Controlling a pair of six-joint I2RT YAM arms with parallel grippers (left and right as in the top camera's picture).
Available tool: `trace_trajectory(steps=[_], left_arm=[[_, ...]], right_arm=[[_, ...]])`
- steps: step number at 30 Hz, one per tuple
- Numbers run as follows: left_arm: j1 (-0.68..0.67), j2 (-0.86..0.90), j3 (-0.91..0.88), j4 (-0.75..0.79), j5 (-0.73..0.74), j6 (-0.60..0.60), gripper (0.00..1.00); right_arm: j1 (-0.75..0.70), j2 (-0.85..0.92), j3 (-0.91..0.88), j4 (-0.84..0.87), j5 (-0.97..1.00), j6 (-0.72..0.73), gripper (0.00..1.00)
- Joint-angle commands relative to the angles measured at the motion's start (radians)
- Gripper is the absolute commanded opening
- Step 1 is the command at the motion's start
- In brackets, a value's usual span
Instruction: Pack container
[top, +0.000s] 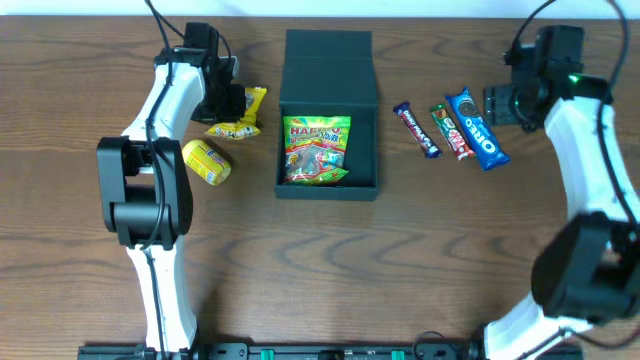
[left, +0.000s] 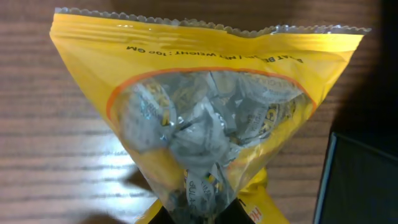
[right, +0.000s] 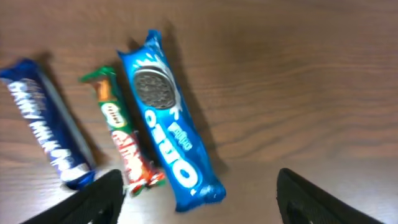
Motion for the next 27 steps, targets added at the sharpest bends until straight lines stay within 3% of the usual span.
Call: trace_trajectory(steps=[1,9,16,27], left_arm=[[-0.010,-0.108,0.031,-0.006,-0.014,-0.067,0.06],[-0.077,-0.304,0.039,-0.032,-0.006,-0.228,0.06],[-0.209,-0.311,0.039,-0.074,-0.010,-0.380,0.06],[-0.278,-0.296,0.039,-0.067,-0.034,-0.471,0.06]], right_arm=[[-0.049,0.060,0.027,0.025,-0.074,-0.053,0.71],[-0.062,0.197,0.027,0.047,-0.102,-0.139,0.73],[-0.060,0.228,0.027,0.066,-0.201,-0.172,0.75],[-0.051,0.283,0.027,0.063,-0.219,-0.220,0.73]])
